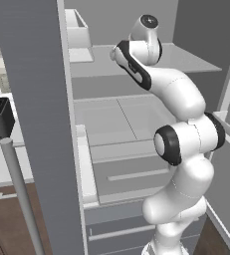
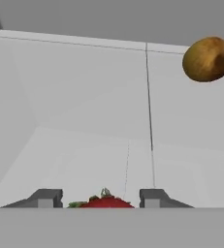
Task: Take the strawberry from the fridge and place it on top of the pancake, located on the dining counter.
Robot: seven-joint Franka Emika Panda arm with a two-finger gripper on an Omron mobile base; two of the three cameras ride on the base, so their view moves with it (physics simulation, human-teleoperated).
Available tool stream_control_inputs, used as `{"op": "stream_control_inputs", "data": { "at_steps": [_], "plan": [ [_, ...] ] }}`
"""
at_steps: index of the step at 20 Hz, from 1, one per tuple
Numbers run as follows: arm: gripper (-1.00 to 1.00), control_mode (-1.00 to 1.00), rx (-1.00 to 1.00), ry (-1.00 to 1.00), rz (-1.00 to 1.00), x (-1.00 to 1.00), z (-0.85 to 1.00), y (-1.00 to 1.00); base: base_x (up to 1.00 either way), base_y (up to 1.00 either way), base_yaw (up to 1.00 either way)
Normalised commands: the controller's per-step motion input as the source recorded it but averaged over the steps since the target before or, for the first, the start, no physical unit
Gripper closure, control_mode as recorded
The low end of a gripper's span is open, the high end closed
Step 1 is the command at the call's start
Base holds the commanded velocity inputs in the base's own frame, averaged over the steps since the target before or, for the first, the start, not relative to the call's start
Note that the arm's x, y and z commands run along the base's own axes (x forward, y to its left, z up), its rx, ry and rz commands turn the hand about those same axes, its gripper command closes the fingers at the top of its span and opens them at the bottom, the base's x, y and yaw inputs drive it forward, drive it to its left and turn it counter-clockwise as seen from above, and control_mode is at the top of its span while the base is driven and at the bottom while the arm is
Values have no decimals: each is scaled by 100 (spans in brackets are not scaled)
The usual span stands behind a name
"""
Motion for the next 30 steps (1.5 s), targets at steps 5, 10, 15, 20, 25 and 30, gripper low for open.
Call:
{"op": "stream_control_inputs", "data": {
  "at_steps": [5, 10, 15, 20, 25, 30],
  "plan": [
    [100, -100, 0, 0, 0, 0, -18, 0, 0, 0, 0],
    [100, -100, 2, -9, 0, -58, -12, -2, 0, 0, 0],
    [100, -100, 4, -28, -1, -100, -1, 0, 0, 0, 0],
    [100, -100, 1, -22, -1, -100, -1, -8, 0, 0, 0],
    [100, -100, 17, 0, -7, -100, 8, -29, 0, 0, 0],
    [100, -100, 5, 2, -6, -100, 0, -23, 0, 0, 0]
  ]
}}
